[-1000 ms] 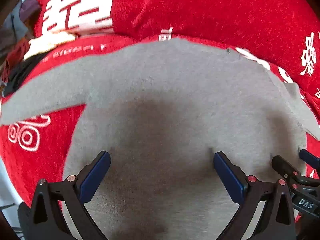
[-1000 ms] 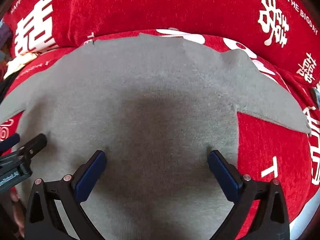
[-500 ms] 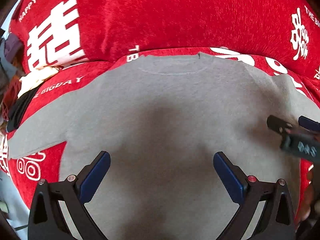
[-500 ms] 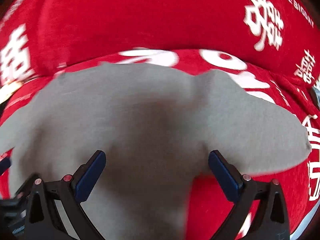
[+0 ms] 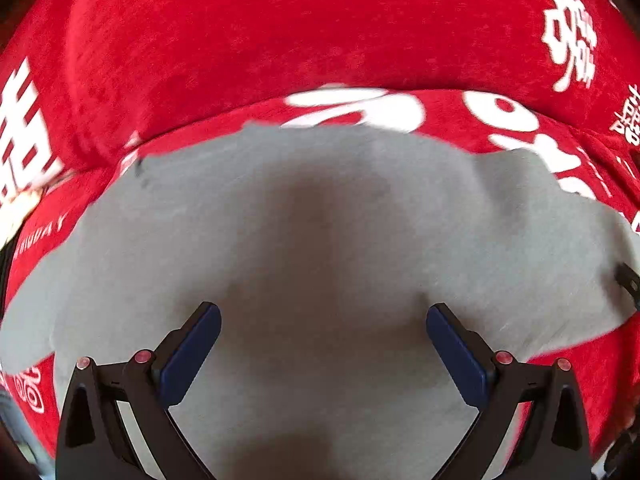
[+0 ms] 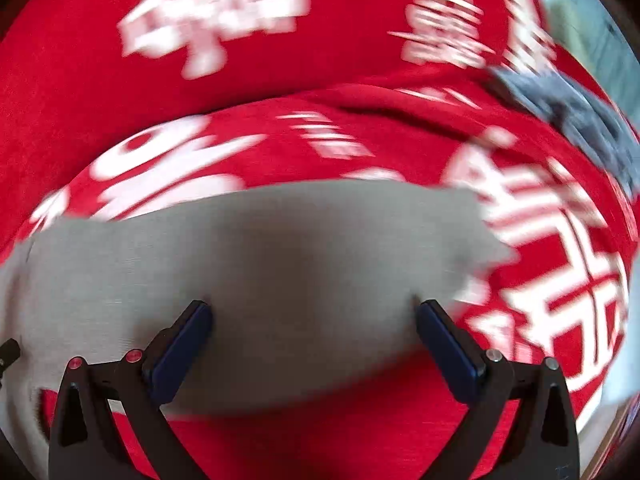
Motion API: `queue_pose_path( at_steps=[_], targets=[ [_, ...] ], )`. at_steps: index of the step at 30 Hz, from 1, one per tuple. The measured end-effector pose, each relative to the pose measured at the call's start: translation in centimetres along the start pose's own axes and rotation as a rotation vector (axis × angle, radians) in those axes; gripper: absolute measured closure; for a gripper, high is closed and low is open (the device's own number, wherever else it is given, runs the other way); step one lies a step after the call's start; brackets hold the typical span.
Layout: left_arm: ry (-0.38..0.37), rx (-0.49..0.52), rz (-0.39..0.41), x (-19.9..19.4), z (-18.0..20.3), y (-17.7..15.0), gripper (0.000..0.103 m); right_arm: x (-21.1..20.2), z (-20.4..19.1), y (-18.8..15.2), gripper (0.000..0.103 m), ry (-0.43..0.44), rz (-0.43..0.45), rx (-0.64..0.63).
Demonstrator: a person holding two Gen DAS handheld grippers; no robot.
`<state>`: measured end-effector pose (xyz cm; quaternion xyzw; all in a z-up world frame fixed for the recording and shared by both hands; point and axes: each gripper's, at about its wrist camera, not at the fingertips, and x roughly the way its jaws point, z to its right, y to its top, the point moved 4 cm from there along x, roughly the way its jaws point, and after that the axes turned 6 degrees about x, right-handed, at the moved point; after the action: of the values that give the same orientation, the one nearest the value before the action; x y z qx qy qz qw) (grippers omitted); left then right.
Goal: Fold small clothes
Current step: 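Move the right tool to a grey sleeve and close on it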
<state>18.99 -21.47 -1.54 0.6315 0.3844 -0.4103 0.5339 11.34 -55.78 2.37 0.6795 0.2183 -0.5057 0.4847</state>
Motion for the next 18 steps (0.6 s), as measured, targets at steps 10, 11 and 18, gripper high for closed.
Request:
queue_pose_path(
  at_steps=[10,11,18],
  targets=[
    [-0.052,-0.037,-0.070,2.7,4.3,3.6,0.000,2.3,10.4,1.5,0.001,0.254,-0.006,0.334],
    [-0.049,-0.043,-0.064,2.9,4.5,3.6,0.000,2.8,9.1,2.4,0.003,0.258,0.001,0.291],
    [-0.051,-0.169,0.006,1.0,1.0,4.9,0.000,2.1,7.2,6.2,0.097,0.358,0.088,0.214]
  ],
)
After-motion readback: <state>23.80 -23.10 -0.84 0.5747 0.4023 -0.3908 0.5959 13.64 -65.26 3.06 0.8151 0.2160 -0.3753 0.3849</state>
